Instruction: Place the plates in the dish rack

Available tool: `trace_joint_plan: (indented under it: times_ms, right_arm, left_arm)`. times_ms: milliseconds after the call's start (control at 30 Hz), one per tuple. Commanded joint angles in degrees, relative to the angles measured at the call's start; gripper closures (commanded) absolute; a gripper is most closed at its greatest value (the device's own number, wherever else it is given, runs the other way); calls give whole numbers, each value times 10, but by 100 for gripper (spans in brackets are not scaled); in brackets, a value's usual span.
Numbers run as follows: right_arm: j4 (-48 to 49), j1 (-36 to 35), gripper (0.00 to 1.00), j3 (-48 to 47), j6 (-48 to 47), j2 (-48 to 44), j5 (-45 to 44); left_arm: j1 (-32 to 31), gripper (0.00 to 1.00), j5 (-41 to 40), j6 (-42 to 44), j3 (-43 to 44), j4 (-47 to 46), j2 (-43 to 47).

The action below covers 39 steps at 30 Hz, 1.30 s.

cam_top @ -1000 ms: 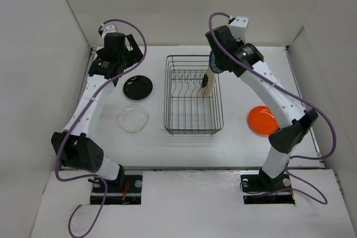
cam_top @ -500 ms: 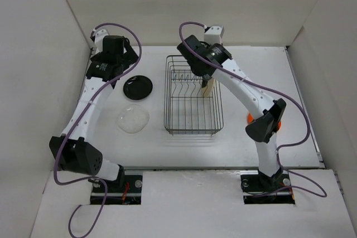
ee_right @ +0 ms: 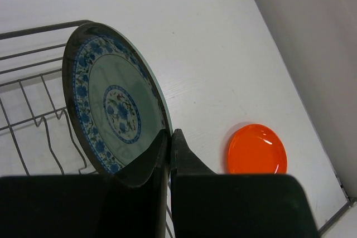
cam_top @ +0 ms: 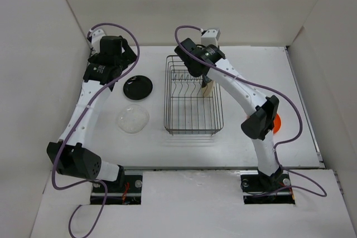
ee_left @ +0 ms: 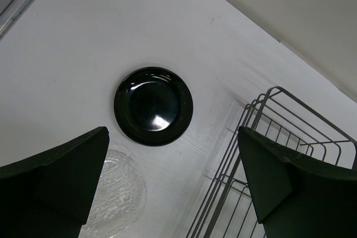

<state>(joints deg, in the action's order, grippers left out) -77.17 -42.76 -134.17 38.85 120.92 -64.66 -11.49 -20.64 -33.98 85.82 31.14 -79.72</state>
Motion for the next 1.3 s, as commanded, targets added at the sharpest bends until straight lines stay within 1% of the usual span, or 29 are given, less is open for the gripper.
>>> trace_joint_plan:
  times_ms: [0,167,300,433,533,733,1000,1167,1200,1267]
  right_arm:
    - [-14,4,100,-15,4,10,-29]
    - [-3,10,100,-4,-2,28,-29]
    - [12,15,100,13,-7,28,-29]
    - [25,15,100,24,-18,28,-29]
    - [36,15,100,30,-24,34,-24]
    - [67,15,100,37,-41,39,-12]
    - [83,15,100,37,-65,55,0]
    - [101,15,100,37,-76,61,21]
    - [101,15,94,37,-76,61,21]
    - [107,15,86,37,-82,61,26]
  left_arm:
    - [4,0,-3,-1,-5,-5,20]
    - [4,0,-3,-1,-5,-5,20]
    - [10,0,-49,-25,-10,1,32]
    - [23,0,-67,-42,-10,14,32]
    - [33,0,-67,-47,-10,19,32]
    - [33,0,-77,-52,-10,19,32]
    - [33,0,-77,-52,-10,19,32]
    - [33,0,-77,-52,-10,19,32]
    - [33,0,-77,-47,-10,19,32]
    - [33,0,-77,-47,-10,19,32]
